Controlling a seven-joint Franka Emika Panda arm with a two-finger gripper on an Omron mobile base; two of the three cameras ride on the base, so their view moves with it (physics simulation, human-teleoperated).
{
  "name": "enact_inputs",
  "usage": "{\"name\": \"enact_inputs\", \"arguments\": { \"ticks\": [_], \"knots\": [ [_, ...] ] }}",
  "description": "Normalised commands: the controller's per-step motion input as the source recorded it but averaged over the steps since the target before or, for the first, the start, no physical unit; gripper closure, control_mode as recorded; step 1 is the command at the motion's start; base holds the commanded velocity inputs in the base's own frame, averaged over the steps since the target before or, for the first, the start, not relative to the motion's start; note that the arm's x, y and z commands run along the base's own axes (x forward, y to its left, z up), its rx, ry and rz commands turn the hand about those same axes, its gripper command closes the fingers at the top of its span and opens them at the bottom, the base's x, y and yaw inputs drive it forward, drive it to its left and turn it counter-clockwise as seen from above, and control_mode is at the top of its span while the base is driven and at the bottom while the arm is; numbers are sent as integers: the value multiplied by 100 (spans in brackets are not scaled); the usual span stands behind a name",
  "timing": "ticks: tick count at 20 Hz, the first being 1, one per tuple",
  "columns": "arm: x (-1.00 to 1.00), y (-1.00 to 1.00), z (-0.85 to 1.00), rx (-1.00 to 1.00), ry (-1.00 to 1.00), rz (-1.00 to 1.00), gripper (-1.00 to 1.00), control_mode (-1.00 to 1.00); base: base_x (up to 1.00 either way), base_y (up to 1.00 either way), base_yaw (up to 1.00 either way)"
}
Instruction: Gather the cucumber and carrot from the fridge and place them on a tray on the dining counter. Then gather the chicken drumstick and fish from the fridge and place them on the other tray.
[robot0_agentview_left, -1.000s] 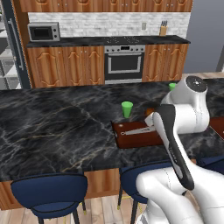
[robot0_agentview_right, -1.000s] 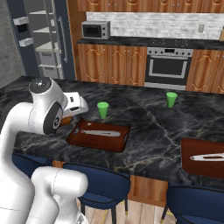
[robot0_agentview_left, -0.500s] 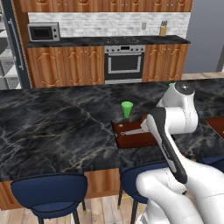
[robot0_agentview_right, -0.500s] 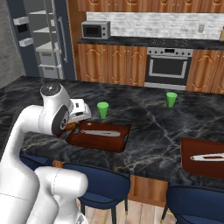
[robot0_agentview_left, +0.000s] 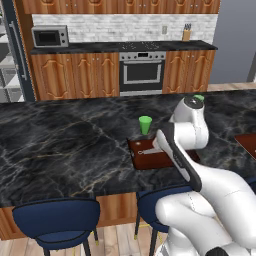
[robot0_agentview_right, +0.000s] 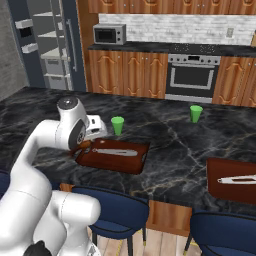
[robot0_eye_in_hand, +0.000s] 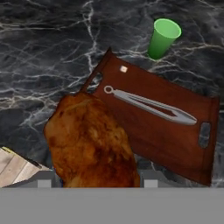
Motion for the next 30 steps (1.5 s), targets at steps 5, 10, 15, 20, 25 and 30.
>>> {"name": "enact_inputs", "arguments": {
  "ticks": [5, 10, 15, 20, 25, 30],
  "knots": [
    [41, 1, -39, 0, 3, 0, 100, -100, 0, 0, 0],
    [38, 3, -43, 0, 3, 0, 100, -100, 0, 0, 0],
    [32, 3, -42, 0, 2, 0, 100, -100, 0, 0, 0],
    [29, 1, -30, 0, 0, 0, 100, -100, 0, 0, 0],
    [17, 0, -17, 0, 3, 0, 100, -100, 0, 0, 0],
    [16, 0, -18, 0, 5, 0, 100, -100, 0, 0, 0]
  ]
}}
